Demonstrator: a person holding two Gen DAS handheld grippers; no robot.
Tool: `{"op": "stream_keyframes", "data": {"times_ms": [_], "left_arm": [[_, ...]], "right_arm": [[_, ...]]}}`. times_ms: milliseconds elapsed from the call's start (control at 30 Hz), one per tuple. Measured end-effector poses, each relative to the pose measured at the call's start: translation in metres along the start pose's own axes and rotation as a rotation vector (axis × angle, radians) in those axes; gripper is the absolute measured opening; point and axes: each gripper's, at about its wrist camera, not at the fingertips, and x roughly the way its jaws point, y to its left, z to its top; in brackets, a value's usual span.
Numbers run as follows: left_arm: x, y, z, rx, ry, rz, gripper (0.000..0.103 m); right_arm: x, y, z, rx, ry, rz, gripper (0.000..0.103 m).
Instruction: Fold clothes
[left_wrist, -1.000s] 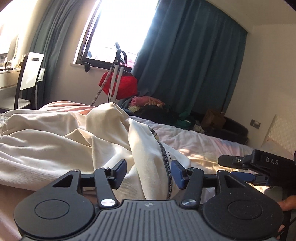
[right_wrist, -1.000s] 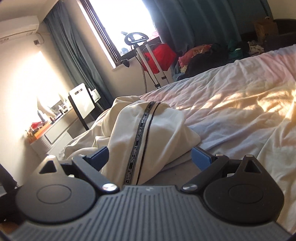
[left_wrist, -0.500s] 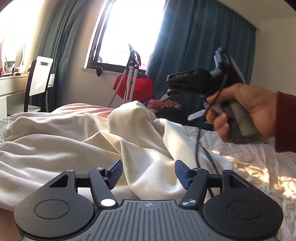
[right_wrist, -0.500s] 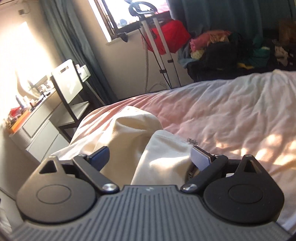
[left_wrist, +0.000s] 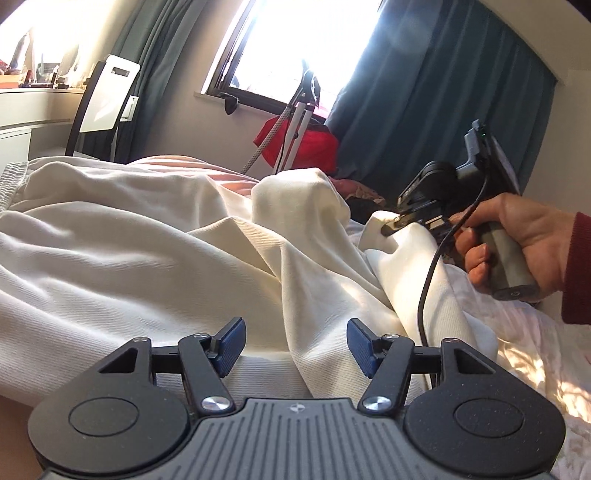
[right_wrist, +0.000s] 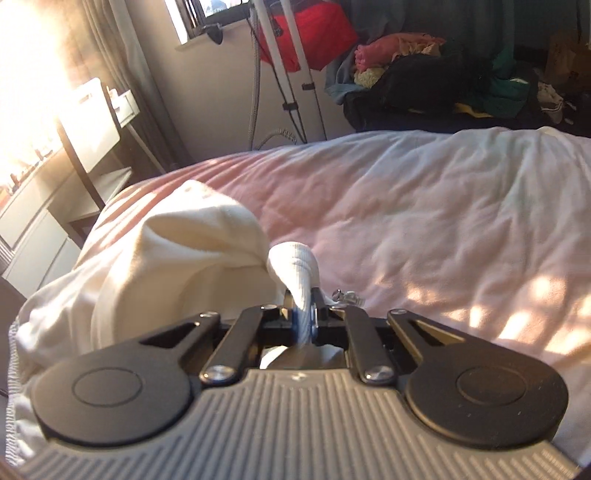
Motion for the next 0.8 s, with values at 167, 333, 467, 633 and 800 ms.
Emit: {"op": "stream_keyframes", "data": {"times_ms": [167,333,467,633,800], "left_arm": [[-0.013,-0.018,-0.008,0.030,0.005,-0.041,0.062],[-0.031,-0.037,-0.015,0.086,-0.012,-0.080,0.062],[-0.042,-0.043,-0.022,0.118,-0.019,-0.124,0.062],[-0.045,-0.052,-0.030,0.164,0.014,-0.099,0.062],[-0.049,-0.052,-0.030,0.128,0.044,-0.062,0.062]], "right_arm": [[-0.074,-0.048,0.020,0.069,-0.122,-0.028,0.007],[-0.176,-0.141,0.014,0.252,-0.393,-0.055,0.007],[-0.233,-0.230,-0.031,0.504,-0.553,-0.125,0.007],[-0.246,-0.315,-0.118,0.822,-0.522,-0.186,0.007],[-0.235,-0.350,-0.216,1.086,-0.470,-0.150,0.008]]}}
